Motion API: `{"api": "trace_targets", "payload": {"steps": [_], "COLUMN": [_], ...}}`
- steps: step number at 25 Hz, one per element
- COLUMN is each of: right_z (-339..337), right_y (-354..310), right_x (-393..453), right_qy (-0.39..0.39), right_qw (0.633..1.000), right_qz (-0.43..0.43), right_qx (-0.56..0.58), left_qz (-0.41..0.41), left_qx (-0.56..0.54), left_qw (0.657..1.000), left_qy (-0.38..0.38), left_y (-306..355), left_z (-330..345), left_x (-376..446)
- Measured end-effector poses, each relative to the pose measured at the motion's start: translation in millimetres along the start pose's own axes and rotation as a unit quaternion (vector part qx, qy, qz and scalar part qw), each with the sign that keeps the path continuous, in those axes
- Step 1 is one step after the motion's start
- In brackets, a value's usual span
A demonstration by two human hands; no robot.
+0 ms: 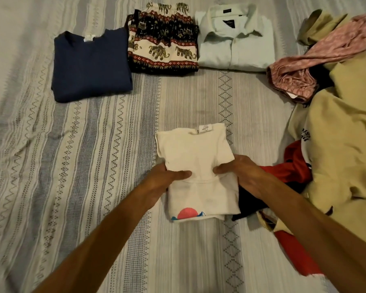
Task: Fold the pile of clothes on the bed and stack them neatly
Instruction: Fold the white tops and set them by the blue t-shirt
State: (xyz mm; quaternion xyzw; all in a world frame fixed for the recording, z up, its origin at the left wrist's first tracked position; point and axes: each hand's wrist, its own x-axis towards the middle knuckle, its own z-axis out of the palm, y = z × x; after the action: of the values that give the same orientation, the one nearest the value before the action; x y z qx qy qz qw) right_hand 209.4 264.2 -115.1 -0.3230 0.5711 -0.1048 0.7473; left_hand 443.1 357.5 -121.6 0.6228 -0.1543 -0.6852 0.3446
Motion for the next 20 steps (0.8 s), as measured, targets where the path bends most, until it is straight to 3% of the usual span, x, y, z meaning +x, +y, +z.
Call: {"api": "trace_targets", "payload": {"steps": [3,6,9,10,11,12,13,14,15,17,20], "right_z": [1.8,-0.7,-11.7,-16.3,-24.4,-32.7,-35.5,-34.4,-30.8,-28.7,-36.5], "right_y": [-19.7,-8.5,55.3,79.5,106.5,134.7,158.3,176.0,184.6,197.6,200.8], "right_x": [-19.1,-54.2,-82.3,-89.3,-88.7,-85.2,-87.6,-94.7,-103.2,-111.1,-107.6], "right_qy": [0.036,0.064,0.077,0.080,0.070,0.046,0.012,-0.011,-0.007,-0.007,-0.077], "right_qw": [0.994,0.974,0.967,0.944,0.898,0.821,0.737,0.682,0.650,0.577,0.487], "right_qz": [-0.104,-0.209,-0.151,-0.143,-0.198,-0.248,-0.274,-0.282,-0.305,-0.345,-0.377], "right_qx": [0.008,-0.053,-0.190,-0.287,-0.387,-0.513,-0.618,-0.675,-0.696,-0.740,-0.784], "left_qz": [0.086,0.181,0.240,0.244,0.242,0.270,0.295,0.298,0.276,0.269,0.353], "left_qx": [0.016,0.074,0.237,0.288,0.355,0.449,0.566,0.651,0.689,0.698,0.716], "left_qw": [0.996,0.981,0.940,0.926,0.903,0.850,0.765,0.688,0.656,0.650,0.593], "left_qy": [0.011,0.023,0.041,0.021,-0.011,-0.046,-0.083,-0.119,-0.140,-0.134,-0.105], "left_y": [22.8,22.1,-27.1,-53.2,-83.8,-120.0,-156.1,-182.5,-198.1,-213.0,-216.8], "left_z": [3.0,6.1,0.1,-4.5,-10.3,-15.9,-19.9,-20.0,-18.7,-15.4,-14.1], "left_x": [-27.3,-63.3,-89.9,-95.5,-97.1,-94.4,-92.3,-93.4,-97.5,-105.4,-106.4]}}
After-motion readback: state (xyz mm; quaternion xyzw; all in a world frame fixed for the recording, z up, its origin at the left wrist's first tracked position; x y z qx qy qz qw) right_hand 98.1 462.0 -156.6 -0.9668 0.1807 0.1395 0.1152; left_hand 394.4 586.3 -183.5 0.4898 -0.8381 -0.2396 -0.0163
